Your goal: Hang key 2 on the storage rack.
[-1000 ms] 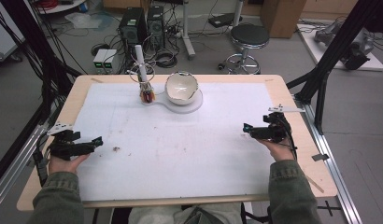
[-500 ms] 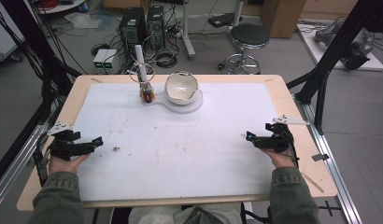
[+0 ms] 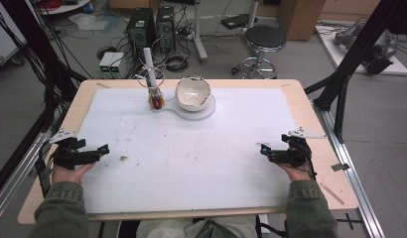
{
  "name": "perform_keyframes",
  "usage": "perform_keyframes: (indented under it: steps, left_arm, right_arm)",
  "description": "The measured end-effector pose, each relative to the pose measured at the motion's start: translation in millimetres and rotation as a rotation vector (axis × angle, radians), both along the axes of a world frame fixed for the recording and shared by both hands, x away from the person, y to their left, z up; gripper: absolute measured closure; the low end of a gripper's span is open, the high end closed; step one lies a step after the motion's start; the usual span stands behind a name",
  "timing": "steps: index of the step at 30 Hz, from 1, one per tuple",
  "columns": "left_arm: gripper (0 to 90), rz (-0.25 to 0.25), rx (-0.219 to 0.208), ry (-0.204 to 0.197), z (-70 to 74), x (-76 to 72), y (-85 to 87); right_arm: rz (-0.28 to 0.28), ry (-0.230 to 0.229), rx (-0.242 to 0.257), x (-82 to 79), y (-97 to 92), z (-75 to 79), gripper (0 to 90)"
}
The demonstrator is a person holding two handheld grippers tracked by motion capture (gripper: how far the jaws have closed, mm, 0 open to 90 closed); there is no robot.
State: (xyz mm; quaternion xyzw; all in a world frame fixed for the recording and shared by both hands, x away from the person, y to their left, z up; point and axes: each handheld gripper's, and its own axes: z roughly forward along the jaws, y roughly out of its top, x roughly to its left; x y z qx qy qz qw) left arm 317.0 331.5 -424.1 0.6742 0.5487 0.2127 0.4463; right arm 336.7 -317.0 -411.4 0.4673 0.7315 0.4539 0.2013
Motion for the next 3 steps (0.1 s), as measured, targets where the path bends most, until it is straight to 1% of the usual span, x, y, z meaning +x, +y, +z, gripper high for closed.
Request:
perform_keyframes:
  steps: [1,3]
  left_arm:
    - [1.8,-0.006,0.006,0.002,-0.1,0.7,0.1]
    - [1.8,-0.009,0.005,0.002,-0.4,1.6,-0.4]
  right_arm:
    - [-0.001,-0.002,-0.001,-0.8,0.3,0.4,0.5]
    - [0.0,-0.006,0.0,-1.5,0.4,0.8,0.5]
